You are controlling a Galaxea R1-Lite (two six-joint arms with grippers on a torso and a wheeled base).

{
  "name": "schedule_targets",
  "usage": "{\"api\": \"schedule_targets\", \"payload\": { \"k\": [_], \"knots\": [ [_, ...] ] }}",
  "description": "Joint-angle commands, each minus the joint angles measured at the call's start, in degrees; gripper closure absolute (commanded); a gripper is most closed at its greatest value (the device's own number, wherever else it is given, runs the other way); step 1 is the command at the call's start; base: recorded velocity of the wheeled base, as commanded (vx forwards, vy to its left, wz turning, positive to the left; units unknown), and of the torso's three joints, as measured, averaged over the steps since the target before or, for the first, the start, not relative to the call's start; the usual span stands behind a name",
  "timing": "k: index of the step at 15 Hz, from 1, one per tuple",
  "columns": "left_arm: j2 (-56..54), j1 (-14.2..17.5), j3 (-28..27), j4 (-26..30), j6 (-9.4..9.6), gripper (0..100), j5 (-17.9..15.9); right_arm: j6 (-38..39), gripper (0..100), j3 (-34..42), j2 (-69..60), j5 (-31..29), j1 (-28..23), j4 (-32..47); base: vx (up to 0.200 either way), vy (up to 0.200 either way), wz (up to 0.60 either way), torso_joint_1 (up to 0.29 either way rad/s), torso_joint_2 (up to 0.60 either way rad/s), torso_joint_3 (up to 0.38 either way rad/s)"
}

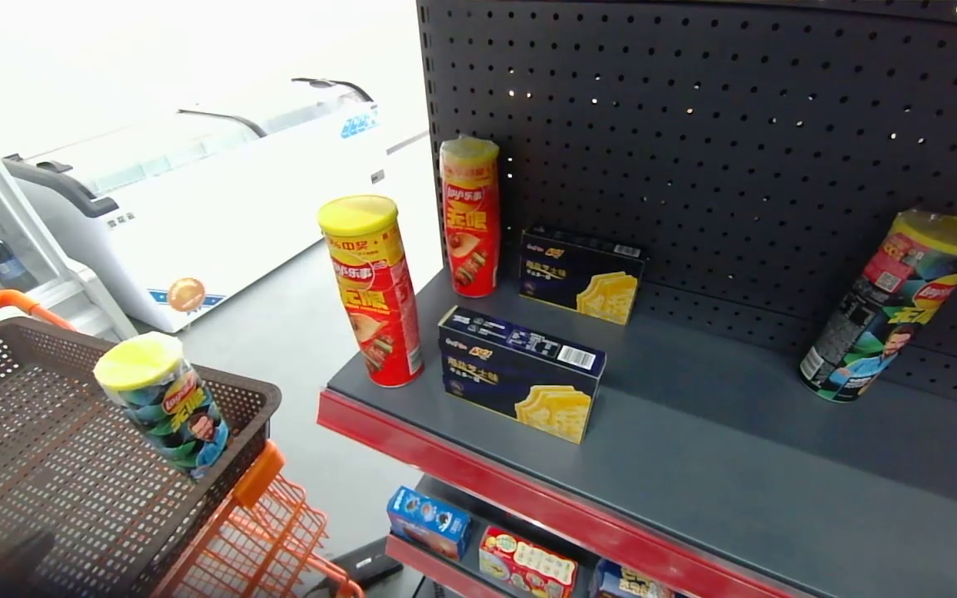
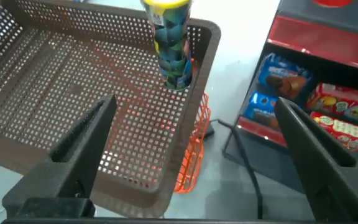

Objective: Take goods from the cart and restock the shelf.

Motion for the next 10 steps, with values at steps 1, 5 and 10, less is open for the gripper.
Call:
{"api": "schedule_targets", "payload": {
  "k": [1,5,10],
  "knots": [
    [15.4,1.0,0.2,-5.8,1.49,0,-0.9,0.0,0,0.0,0.1,0.0,0.0,0.0,0.0,0.0,0.0,0.0,0.0,0.0],
    [29.8,1.8,4.2,-26.0,0.87,0,-0.7,0.0,0,0.0,0.1,0.0,0.0,0.0,0.0,0.0,0.0,0.0,0.0,0.0],
    [48.5,3.7,11.8,-54.6,2.1,0,-0.7,0.0,0,0.0,0.1,0.0,0.0,0.0,0.0,0.0,0.0,0.0,0.0,0.0]
  ]
}}
